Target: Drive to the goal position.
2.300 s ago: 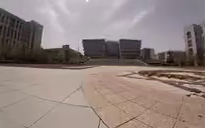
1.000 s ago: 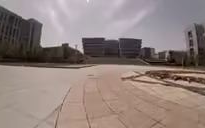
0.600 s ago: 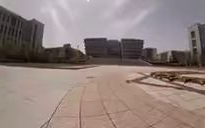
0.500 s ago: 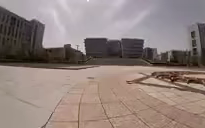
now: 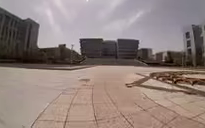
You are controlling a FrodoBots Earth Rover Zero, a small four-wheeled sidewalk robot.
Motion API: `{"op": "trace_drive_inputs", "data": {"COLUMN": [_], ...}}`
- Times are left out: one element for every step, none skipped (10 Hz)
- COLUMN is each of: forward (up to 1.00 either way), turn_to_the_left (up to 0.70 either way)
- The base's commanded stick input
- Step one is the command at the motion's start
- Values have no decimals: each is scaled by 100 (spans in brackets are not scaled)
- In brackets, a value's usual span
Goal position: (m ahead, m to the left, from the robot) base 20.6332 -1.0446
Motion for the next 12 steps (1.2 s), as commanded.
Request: {"op": "trace_drive_inputs", "data": {"forward": [100,100,100,100,100,100,100,100,100,100,100,100], "turn_to_the_left": [-19,-6,0,0,0,0,0,0,0,0,0,0]}}
